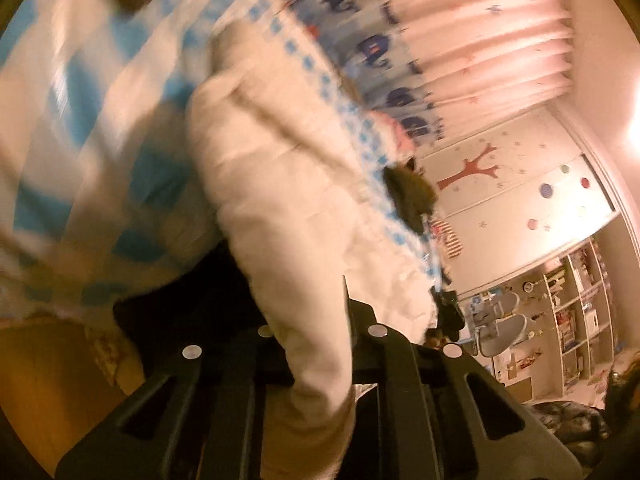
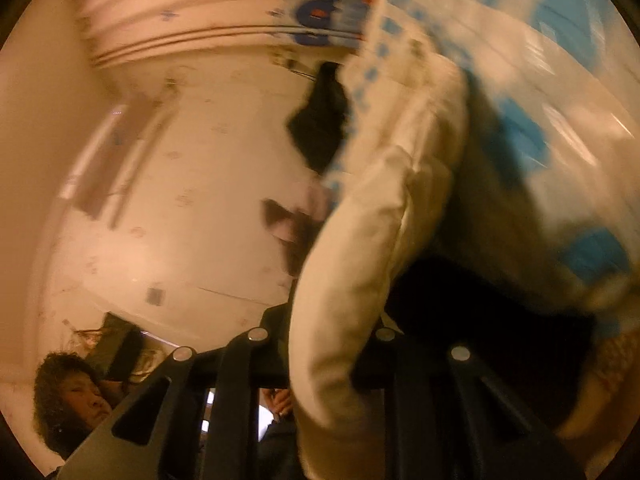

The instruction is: Fold large clothes

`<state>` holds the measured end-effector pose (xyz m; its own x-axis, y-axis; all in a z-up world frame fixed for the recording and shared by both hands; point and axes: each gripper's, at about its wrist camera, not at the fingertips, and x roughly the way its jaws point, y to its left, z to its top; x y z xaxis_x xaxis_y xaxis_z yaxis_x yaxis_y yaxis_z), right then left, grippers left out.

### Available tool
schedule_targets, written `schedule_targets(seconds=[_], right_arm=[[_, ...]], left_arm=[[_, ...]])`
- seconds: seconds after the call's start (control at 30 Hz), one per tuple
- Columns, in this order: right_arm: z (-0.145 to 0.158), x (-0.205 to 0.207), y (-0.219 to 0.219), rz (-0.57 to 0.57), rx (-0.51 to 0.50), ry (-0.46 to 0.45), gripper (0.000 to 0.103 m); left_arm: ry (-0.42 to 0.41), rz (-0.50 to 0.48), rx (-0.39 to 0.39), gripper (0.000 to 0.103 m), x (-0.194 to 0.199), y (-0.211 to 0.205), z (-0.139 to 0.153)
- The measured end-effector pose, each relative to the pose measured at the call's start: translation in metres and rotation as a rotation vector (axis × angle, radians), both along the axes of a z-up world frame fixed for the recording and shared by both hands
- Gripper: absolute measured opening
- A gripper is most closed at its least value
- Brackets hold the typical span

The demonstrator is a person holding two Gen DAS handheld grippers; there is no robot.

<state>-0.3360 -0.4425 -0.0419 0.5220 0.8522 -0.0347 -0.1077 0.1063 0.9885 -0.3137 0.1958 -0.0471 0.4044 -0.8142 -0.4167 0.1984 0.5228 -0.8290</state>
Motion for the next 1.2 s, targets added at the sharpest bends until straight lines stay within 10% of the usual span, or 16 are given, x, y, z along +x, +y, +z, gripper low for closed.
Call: schedule_targets(seconds=[0.27,0.6,1.2], right_arm=[[0.033,-0.019,-0.008,-0.016,0.109,-0.138,0.019],[-0.003,-0.034,-0.026,-0.047,0.145,-0.067,0.019],[0.056,0.058,-0.015,-0.04,0.168,-0.197,0.019]], left_arm=[[-0.159,-0.071,-0.063,0.01,-0.026,-0.012,0.064],[0.03,0.042,-0.129,0.01,-0.024,0.032,-0.025],[-0.146,0.065,-0.076,0.01,0.043,0.016,0.054]])
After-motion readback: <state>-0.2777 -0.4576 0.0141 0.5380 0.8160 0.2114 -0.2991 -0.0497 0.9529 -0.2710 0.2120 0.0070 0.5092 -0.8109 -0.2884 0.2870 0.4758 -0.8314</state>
